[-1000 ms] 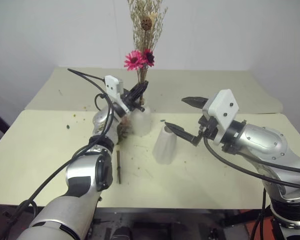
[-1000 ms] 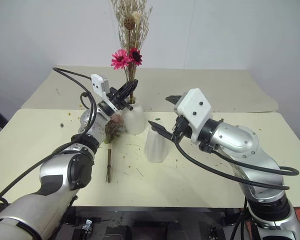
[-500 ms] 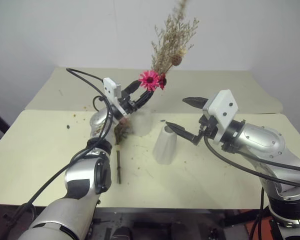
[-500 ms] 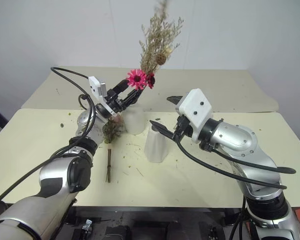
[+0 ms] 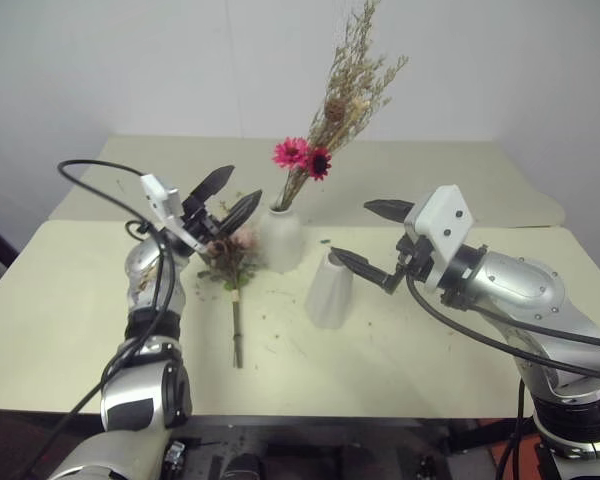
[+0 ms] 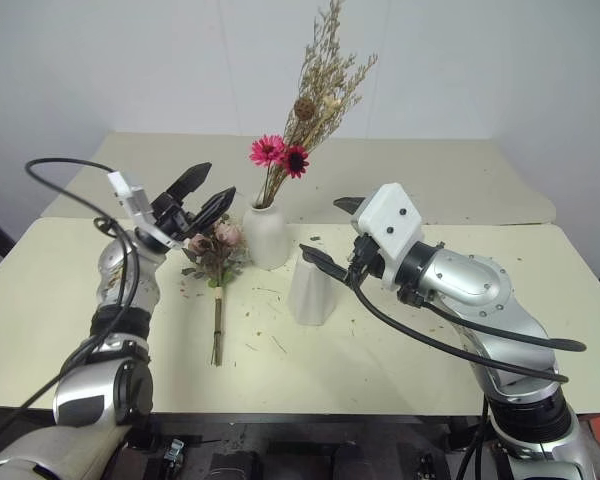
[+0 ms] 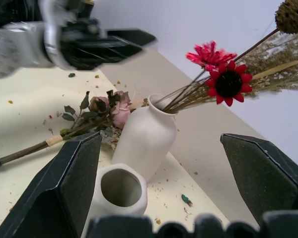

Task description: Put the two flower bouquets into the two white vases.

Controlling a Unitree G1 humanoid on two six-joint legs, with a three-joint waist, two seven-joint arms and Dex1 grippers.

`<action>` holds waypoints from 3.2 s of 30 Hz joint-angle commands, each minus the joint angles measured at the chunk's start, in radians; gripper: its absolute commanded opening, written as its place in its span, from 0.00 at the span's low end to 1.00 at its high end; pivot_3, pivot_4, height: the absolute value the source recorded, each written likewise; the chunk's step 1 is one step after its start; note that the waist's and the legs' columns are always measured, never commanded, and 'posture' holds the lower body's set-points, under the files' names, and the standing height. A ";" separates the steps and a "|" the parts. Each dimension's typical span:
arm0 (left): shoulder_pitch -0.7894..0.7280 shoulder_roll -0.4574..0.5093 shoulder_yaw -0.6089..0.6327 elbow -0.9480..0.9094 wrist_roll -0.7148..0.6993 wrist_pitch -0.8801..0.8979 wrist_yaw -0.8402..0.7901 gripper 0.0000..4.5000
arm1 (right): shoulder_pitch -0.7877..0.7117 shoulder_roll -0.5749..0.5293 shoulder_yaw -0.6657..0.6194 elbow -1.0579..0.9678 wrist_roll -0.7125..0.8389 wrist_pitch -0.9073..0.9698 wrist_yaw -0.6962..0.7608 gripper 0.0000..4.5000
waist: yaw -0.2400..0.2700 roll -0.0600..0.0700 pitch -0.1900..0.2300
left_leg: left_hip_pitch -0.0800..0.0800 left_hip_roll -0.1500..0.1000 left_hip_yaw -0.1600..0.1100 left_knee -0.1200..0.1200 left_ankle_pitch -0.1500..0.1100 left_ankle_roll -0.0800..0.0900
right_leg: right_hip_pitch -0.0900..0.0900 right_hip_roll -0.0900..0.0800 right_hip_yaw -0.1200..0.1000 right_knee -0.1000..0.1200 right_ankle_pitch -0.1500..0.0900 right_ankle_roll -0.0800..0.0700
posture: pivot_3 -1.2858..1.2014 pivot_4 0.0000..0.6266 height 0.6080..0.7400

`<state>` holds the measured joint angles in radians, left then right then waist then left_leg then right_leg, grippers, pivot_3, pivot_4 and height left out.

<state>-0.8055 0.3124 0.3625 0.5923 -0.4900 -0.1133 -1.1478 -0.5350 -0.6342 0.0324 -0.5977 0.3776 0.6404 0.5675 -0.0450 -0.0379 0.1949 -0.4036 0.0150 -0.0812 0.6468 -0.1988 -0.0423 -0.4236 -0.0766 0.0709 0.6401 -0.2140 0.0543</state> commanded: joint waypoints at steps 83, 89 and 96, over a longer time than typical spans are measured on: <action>-0.050 0.199 0.121 -0.768 -0.631 0.936 0.591 0.02 | 0.295 -0.377 -0.374 0.025 0.230 0.173 0.279 1.00 | 0.033 -0.001 0.000 | -0.001 -0.001 0.001 -0.002 0.001 -0.001 | 0.003 -0.001 0.000 -0.011 -0.002 0.005 | 0.52 0.24 1.00; -0.096 0.125 0.005 -0.554 -0.567 0.818 0.329 0.02 | 0.383 -0.357 -0.438 0.001 0.210 0.166 0.244 1.00 | 0.028 -0.001 0.000 | -0.001 -0.001 0.001 -0.002 0.001 -0.001 | 0.003 0.000 0.000 -0.011 -0.002 0.005 | 0.52 0.24 1.00; -0.211 0.052 -0.101 -0.300 -0.448 0.677 0.066 0.02 | 0.532 -0.318 -0.554 -0.089 0.224 0.201 0.196 1.00 | 0.030 -0.001 0.000 | -0.003 -0.001 0.001 -0.001 0.001 -0.001 | 0.003 0.000 0.000 -0.012 -0.002 0.005 | 0.52 0.24 1.00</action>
<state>-0.9716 0.3718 0.2623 0.2693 -0.9473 0.6086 -1.0367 -0.0136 -0.9557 -0.4577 -0.6452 0.5948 0.8372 0.7793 -0.0146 -0.0387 0.1947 -0.4060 0.0140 -0.0807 0.6455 -0.1978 -0.0431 -0.4207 -0.0768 0.0705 0.6287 -0.2160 0.0595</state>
